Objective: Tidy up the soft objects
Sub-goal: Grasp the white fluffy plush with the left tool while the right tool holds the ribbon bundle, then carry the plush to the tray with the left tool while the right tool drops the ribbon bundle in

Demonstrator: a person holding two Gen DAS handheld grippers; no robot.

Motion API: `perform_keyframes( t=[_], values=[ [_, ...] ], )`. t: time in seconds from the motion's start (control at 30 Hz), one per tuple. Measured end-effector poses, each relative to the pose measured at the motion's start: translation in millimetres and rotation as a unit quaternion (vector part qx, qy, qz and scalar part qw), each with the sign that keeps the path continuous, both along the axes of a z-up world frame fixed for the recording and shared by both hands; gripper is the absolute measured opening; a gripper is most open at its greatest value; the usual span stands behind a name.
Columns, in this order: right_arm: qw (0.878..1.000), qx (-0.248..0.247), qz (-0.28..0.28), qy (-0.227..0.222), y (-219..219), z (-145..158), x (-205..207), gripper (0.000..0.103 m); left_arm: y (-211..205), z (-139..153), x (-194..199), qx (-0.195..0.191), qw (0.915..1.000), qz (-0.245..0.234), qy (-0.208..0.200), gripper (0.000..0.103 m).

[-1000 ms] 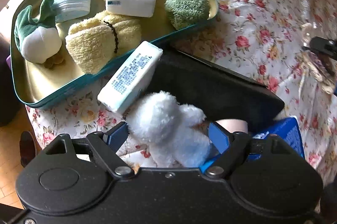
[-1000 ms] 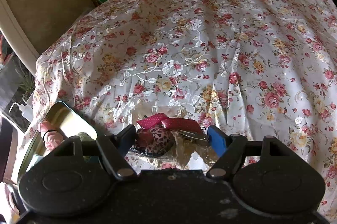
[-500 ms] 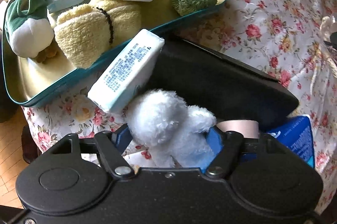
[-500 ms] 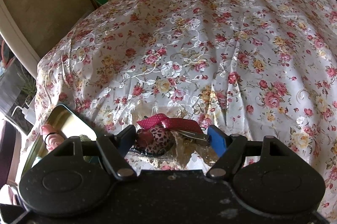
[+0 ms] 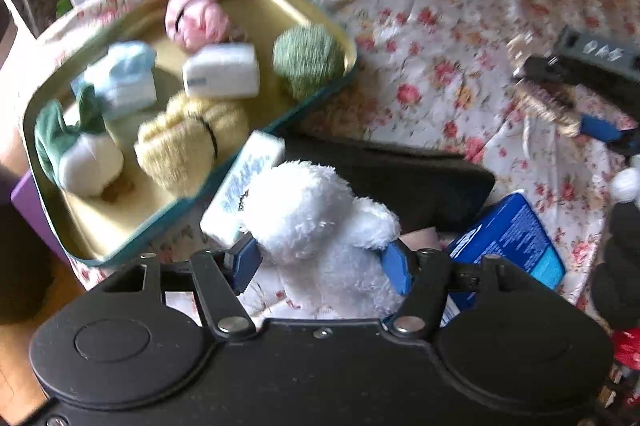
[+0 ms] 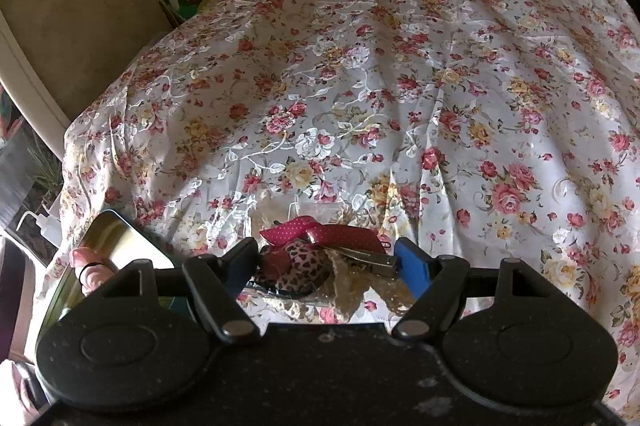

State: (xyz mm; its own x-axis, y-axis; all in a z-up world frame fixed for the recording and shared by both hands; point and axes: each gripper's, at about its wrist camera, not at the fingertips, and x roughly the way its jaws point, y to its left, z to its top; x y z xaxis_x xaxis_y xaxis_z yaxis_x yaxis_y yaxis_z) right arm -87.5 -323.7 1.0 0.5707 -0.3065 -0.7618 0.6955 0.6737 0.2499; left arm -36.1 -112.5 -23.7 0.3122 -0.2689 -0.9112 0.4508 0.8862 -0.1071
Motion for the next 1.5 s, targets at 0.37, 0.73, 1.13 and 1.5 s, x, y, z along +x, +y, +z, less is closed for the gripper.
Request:
perform_keyframes(
  t=[0.37,0.73,1.13,1.5],
  values=[
    [1.0,-0.018,0.011,0.02,8.0,-6.4,7.3,0.074,28.6,38.7,28.9,-0.037,0.998,0.016,-0.048,0.059],
    [0.999,-0.035,0.031,0.024,17.3,-7.0,12.7,0.074,80.7,58.6,73.0,-0.046,0.9939,0.084,-0.055,0.059],
    [0.993,-0.052,0.102,-0.025,54.1,24.3,28.4,0.074,108.2,86.5,97.3,-0.061,0.9815,0.155,-0.094,0.059],
    [0.982,-0.047,0.182,-0.013,109.9,46.9,117.5,0.074,121.0,85.7,101.3,-0.07,0.9811,0.167,-0.069,0.059]
  ],
)
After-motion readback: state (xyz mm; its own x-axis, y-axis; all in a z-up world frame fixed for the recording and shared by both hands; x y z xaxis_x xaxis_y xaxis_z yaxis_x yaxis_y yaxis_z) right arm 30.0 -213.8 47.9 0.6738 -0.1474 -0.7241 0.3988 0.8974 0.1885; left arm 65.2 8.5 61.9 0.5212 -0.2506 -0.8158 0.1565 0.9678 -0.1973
